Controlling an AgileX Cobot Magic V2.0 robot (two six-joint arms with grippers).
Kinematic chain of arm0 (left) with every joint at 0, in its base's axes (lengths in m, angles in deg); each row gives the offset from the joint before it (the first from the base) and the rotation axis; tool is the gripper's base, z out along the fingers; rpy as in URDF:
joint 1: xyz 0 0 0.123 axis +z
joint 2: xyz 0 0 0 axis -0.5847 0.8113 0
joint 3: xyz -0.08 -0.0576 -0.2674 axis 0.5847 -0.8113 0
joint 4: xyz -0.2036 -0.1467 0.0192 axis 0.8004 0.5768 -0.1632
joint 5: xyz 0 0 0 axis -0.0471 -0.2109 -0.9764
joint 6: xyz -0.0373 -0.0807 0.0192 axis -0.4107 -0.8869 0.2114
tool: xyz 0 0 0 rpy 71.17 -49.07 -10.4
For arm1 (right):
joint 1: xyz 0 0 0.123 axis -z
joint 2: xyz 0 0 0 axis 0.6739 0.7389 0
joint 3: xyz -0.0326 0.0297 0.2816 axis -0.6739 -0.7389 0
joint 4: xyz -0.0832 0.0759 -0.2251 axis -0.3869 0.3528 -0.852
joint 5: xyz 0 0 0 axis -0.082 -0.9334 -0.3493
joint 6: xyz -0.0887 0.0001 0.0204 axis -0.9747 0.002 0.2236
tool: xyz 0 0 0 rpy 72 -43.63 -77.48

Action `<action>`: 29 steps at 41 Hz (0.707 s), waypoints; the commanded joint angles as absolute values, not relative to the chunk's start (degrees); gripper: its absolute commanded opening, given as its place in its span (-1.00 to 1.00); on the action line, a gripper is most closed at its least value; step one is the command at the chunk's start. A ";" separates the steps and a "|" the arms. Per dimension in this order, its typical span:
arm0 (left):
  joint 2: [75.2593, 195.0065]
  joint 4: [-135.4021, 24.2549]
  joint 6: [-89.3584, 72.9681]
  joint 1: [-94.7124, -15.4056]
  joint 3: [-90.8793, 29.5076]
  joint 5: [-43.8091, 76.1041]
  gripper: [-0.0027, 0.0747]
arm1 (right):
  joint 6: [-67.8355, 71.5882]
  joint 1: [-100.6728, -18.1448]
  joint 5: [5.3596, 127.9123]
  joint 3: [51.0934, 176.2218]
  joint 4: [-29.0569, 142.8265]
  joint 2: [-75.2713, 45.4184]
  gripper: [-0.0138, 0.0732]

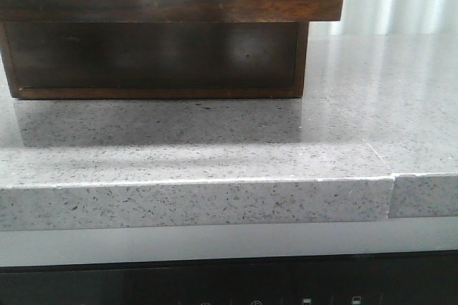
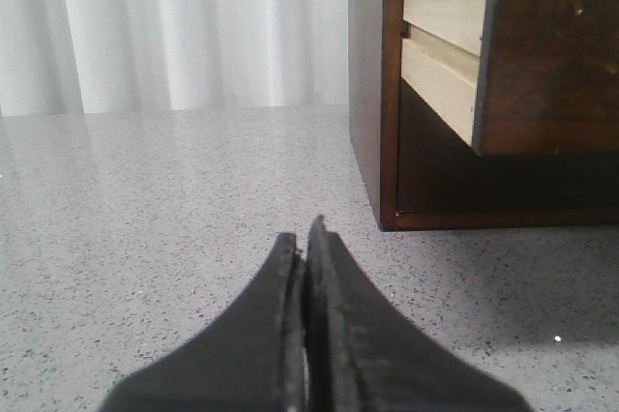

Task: Put scissors in drawer with both arms

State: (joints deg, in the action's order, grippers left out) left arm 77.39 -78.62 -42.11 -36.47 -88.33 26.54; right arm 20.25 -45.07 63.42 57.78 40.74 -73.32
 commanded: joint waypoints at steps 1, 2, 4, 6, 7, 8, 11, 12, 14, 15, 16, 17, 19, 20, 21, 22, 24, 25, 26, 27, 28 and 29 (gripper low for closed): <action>76.32 -78.13 -42.34 -36.44 -89.71 31.62 -0.98 | 20.24 -44.54 74.68 55.37 40.19 -74.89 -0.95; 76.32 -78.13 -42.34 -36.44 -89.71 31.62 -0.98 | 20.24 -44.40 76.35 54.18 40.19 -74.94 -0.95; 76.32 -78.13 -42.34 -36.44 -89.71 31.62 -0.98 | 20.24 -44.18 80.52 52.01 40.19 -74.89 -0.95; 76.32 -78.13 -42.34 -36.44 -89.71 31.62 -0.98 | 20.24 -44.12 81.24 51.72 40.19 -74.89 -0.95; 76.32 -78.13 -42.34 -36.44 -89.71 31.62 -0.98 | 20.24 -44.12 81.32 51.78 40.19 -74.89 -0.95; 76.32 -78.13 -42.34 -36.44 -89.71 31.62 -0.98 | 20.24 -44.12 81.97 51.71 40.19 -74.89 -0.95; 76.32 -78.13 -42.34 -36.44 -89.71 31.62 -0.98 | 20.24 -44.12 82.37 51.71 40.19 -74.89 -0.95; 76.32 -78.13 -42.34 -36.44 -89.71 31.62 -0.98 | 20.24 -44.12 82.53 51.71 40.19 -74.89 -0.95; 76.32 -78.13 -42.34 -36.44 -89.71 31.62 -0.98 | 20.24 -44.12 82.59 51.71 40.19 -74.89 -0.95; 76.32 -78.13 -42.34 -36.44 -89.71 31.62 -0.98 | 20.24 -44.12 82.54 51.71 40.19 -74.89 -0.95; 76.32 -78.13 -42.34 -36.44 -89.71 31.62 -0.98 | 20.24 -44.12 82.54 51.71 40.19 -74.89 -0.95; 76.32 -78.13 -42.34 -36.44 -89.71 31.62 -0.98 | 20.24 -44.12 82.54 51.71 40.19 -74.89 -0.95; 76.32 -78.13 -42.34 -36.44 -89.71 31.62 -0.98 | 20.24 -44.12 82.54 51.71 40.19 -74.89 -0.95; 76.32 -78.13 -42.34 -36.44 -89.71 31.62 -0.98 | 20.24 -44.12 82.61 51.71 40.19 -74.89 -0.95; 76.32 -78.13 -42.34 -36.44 -89.71 31.62 -0.98 | 20.24 -44.12 83.00 51.71 40.35 -74.89 -0.95; 76.32 -78.13 -42.34 -36.44 -89.71 31.62 -0.98 | 20.24 -44.12 83.15 51.71 40.65 -74.89 -0.95; 76.32 -78.13 -42.34 -36.44 -89.71 31.62 -0.98 | 20.63 -44.12 83.39 51.71 41.24 -74.89 -0.95; 76.32 -78.13 -42.34 -36.44 -89.71 31.62 -0.98 | 20.80 -44.12 83.39 51.71 41.36 -74.89 -0.95; 76.32 -78.13 -42.34 -36.44 -89.71 31.62 -0.98 | 20.97 -44.12 83.39 51.71 41.36 -74.89 -0.95; 76.32 -78.13 -42.34 -36.44 -89.71 31.62 -0.98 | 20.99 -44.12 83.39 51.71 41.36 -74.89 -0.95; 76.32 -78.13 -42.34 -36.44 -89.71 31.62 -0.98 | 20.98 -44.12 83.31 51.71 41.36 -74.89 -0.95; 76.32 -78.13 -42.34 -36.44 -89.71 31.62 -0.98 | 21.09 -44.12 83.26 51.71 41.36 -74.89 -0.95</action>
State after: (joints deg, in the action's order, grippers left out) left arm 77.39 -78.62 -42.11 -36.47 -88.33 26.54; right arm 20.60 -44.50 78.23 51.76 40.98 -73.91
